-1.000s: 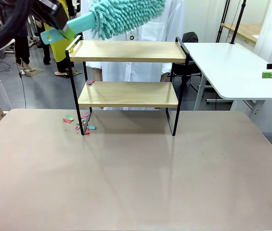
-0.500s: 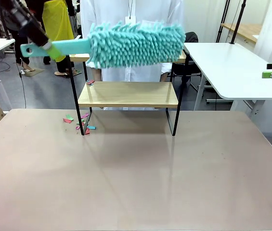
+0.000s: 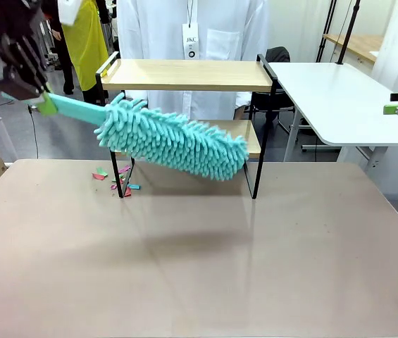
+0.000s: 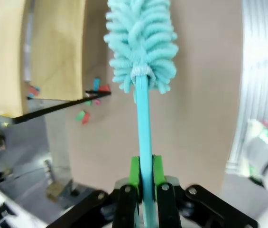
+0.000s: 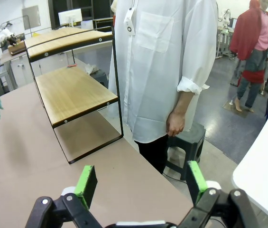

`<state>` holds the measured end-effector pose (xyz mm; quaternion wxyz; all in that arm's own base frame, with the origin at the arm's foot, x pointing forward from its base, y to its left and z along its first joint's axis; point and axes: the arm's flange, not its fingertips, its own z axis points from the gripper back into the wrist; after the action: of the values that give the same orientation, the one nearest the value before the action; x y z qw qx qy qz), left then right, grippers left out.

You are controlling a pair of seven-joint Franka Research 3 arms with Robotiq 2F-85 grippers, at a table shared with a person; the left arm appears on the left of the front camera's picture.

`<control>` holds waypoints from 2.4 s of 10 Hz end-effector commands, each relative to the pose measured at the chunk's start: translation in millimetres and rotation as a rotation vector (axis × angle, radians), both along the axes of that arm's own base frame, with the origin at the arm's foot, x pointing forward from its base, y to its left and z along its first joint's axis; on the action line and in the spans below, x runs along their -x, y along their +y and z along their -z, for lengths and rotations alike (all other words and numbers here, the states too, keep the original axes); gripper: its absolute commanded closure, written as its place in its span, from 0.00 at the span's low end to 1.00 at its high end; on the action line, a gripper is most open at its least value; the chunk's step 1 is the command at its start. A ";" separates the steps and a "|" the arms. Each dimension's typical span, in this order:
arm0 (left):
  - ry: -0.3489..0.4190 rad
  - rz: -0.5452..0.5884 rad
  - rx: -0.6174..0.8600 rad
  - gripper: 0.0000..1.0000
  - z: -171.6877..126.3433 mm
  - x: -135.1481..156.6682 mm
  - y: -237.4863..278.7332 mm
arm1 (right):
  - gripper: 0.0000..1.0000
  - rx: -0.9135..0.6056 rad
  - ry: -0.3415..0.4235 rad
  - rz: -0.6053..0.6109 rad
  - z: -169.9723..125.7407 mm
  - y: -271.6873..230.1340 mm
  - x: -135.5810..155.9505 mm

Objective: Clean the shelf.
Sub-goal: Clean the specific section of the Shelf indicated by the human with the Duster, then hand the Duster back to the human.

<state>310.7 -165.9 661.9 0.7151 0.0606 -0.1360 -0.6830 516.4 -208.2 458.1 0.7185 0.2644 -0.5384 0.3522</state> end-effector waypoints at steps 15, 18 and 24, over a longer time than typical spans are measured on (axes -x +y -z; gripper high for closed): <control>0.169 0.013 -0.278 0.87 58.8 -6.9 2.5 | 0.00 0.002 -0.004 -0.001 -2.1 1.0 0.5; 0.169 0.013 -0.278 0.87 58.8 -6.9 2.5 | 0.00 0.002 -0.004 -0.001 -2.1 1.0 0.5; 0.179 -0.034 -0.172 0.87 72.1 7.5 8.7 | 0.00 -0.120 0.007 -0.267 -45.7 41.6 35.5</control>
<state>311.4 -158.3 599.7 0.7179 0.0828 0.0156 -0.6911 500.3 -177.8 490.0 0.6670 0.3333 -0.5353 0.3968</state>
